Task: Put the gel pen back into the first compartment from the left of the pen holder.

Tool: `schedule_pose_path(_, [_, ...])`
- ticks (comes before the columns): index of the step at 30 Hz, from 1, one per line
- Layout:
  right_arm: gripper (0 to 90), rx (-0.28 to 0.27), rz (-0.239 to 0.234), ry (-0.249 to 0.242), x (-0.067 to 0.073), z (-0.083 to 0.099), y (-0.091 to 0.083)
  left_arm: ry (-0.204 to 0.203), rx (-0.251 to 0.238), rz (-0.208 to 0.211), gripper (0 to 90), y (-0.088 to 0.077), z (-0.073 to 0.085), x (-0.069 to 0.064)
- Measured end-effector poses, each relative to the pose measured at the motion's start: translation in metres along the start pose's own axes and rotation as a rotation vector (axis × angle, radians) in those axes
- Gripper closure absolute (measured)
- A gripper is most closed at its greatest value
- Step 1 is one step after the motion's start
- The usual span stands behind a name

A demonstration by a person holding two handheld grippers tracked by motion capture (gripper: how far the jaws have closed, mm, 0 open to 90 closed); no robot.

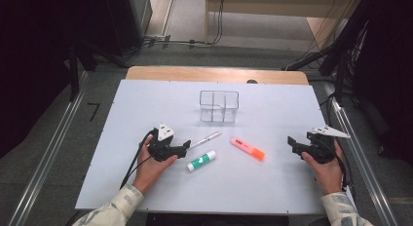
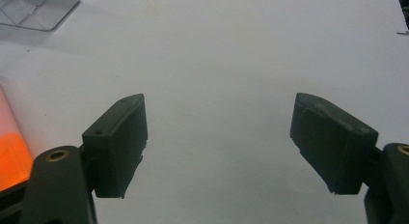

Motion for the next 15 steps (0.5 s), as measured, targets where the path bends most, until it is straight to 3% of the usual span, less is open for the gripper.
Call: schedule_pose_path(15, [19.4,0.000,0.001,0.000,0.0004,0.0000,0.0000,0.043,0.023,0.039,37.4,0.0049,0.0038,-0.0100])
Point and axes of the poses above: each handheld gripper's, and its own axes: y roughly forward along the jaws, z roughly out of its underside, x roughly to its left, the point moved 8 cm from there along y, roughly forward along the jaws, and after that the axes turned 5 degrees about -z, right-handed, at the moved point
